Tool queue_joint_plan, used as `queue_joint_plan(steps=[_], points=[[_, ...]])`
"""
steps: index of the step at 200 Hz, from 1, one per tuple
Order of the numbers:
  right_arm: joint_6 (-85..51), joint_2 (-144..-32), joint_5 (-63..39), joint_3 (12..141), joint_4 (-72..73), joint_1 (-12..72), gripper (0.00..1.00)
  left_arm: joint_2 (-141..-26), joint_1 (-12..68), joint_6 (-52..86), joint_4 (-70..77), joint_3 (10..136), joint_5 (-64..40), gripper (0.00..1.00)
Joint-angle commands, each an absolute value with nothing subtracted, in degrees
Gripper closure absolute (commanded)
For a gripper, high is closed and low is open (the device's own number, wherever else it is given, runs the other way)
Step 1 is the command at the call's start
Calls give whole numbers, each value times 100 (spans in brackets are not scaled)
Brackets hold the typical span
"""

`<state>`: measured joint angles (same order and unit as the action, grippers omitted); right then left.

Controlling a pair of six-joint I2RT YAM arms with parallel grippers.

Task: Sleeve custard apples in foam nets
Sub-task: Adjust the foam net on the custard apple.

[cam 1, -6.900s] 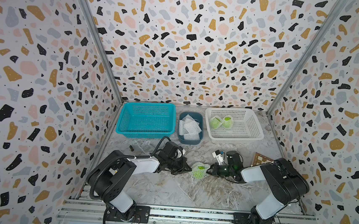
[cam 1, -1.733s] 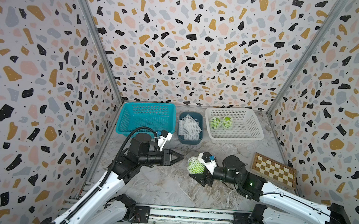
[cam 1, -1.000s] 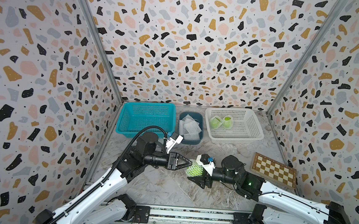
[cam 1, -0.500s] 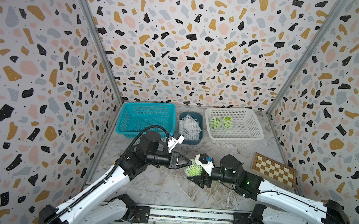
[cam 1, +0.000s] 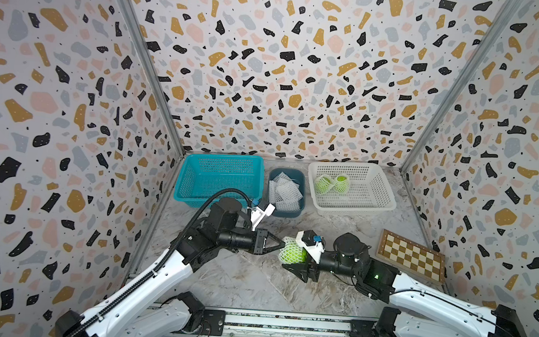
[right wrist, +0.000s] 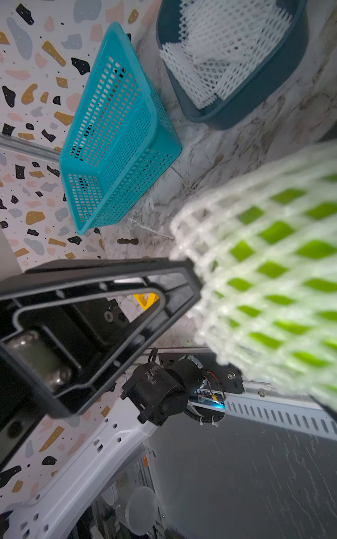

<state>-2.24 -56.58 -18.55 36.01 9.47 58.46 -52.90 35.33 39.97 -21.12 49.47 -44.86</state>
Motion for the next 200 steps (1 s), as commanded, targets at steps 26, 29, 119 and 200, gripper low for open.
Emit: queue_joint_plan(steps=[26,29,119,200], points=[[-272,-5576,-1882,3682,993,5821,28,-5241,3538,3974,-2091,5058,-4368,64],[-265,-5574,-1901,3683,990,5824,28,-5235,3534,3965,-2102,5060,-4343,61],[-982,-5468,-2455,3884,994,4875,27,-4275,2795,4044,-2555,4478,-3064,14],[-1601,-7127,-1904,5508,356,2758,27,-4373,2786,4109,-2472,4297,-3057,11]])
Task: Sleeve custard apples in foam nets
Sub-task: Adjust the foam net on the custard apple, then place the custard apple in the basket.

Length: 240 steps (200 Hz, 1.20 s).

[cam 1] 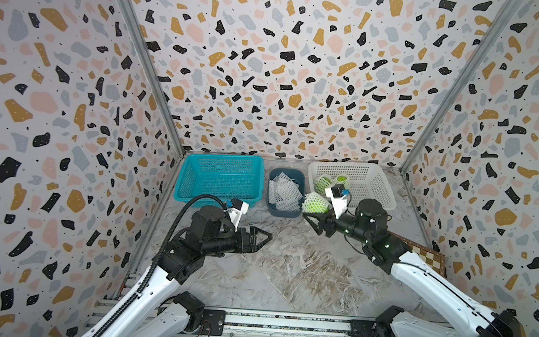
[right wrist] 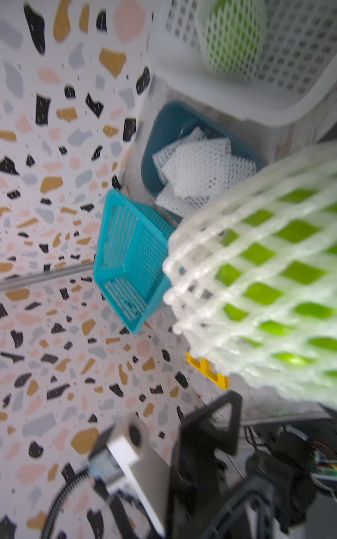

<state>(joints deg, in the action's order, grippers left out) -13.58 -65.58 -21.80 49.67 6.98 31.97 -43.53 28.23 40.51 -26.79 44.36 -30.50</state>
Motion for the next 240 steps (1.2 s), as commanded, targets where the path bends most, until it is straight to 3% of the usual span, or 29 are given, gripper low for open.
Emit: queue_joint_plan(steps=[1,36,95,240], points=[[-1600,-7162,-1883,5527,345,2741,27,-4375,2786,4111,-2475,4293,-3058,11],[-1439,-8375,-1461,6397,-3,2123,27,-4299,2786,4234,-2358,4102,-3088,10],[-1144,-10026,-1625,7636,-673,1537,27,-4250,2786,4421,-2233,3868,-3055,11],[-613,-11767,-1607,8878,-2082,1509,28,-4457,2781,4439,-2242,3788,-3057,11]])
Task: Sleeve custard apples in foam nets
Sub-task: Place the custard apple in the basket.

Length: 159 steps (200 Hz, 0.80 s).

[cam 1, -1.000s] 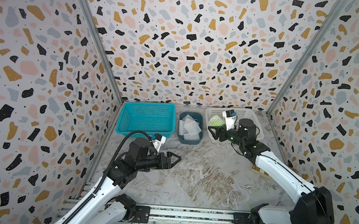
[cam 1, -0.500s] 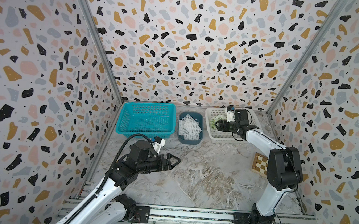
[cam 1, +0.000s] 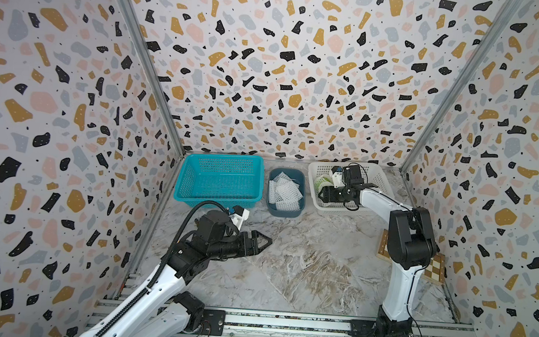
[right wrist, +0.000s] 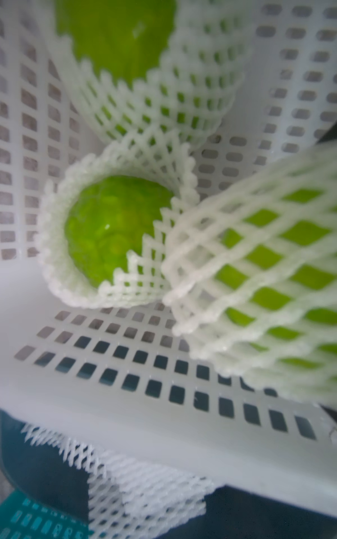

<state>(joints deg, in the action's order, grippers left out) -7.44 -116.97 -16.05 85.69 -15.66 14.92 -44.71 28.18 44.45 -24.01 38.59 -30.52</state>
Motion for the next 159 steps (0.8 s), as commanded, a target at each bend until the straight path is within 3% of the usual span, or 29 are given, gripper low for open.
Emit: queue_joint_plan(steps=[1,116,159], points=[[-610,-11776,-1603,8882,-2091,1506,28,-4461,2779,4439,-2241,3784,-3053,11],[-496,-12471,-1528,9582,-2724,1565,26,-4620,2760,4448,-2234,3779,-3040,12],[-566,-12278,-1643,9461,-2631,1573,12,-4701,2751,4471,-2168,3744,-3046,12]])
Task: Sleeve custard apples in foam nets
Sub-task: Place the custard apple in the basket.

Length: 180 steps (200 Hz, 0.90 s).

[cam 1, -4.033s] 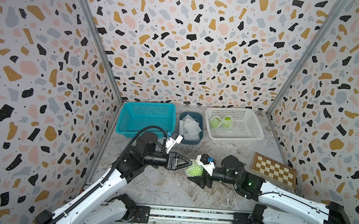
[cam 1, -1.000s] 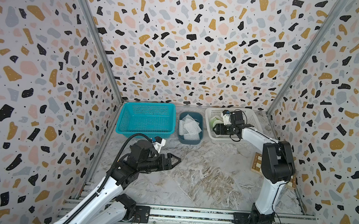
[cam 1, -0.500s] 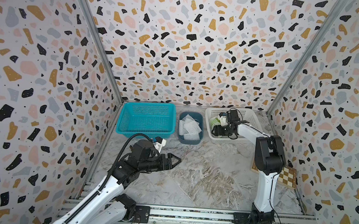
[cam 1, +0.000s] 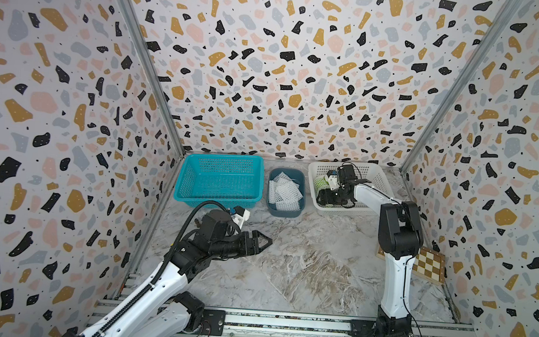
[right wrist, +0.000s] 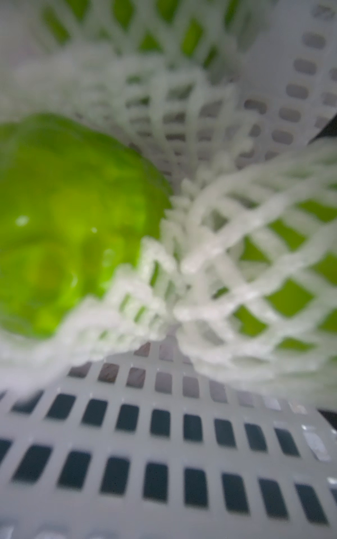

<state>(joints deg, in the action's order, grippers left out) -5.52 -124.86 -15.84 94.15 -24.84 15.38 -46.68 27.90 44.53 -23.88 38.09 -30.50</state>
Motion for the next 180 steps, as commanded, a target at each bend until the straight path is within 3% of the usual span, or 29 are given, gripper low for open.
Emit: queue_joint_plan(steps=[1,57,180], points=[[-569,-12270,-1643,9459,-2625,1573,12,-4706,2751,4472,-2165,3744,-3043,12],[-641,-11649,-1750,9284,-2575,1539,3,-4738,2751,4491,-2119,3729,-3063,12],[-823,-10439,-1229,8947,-2581,1485,1,-4615,2742,4515,-2180,3775,-2929,11]])
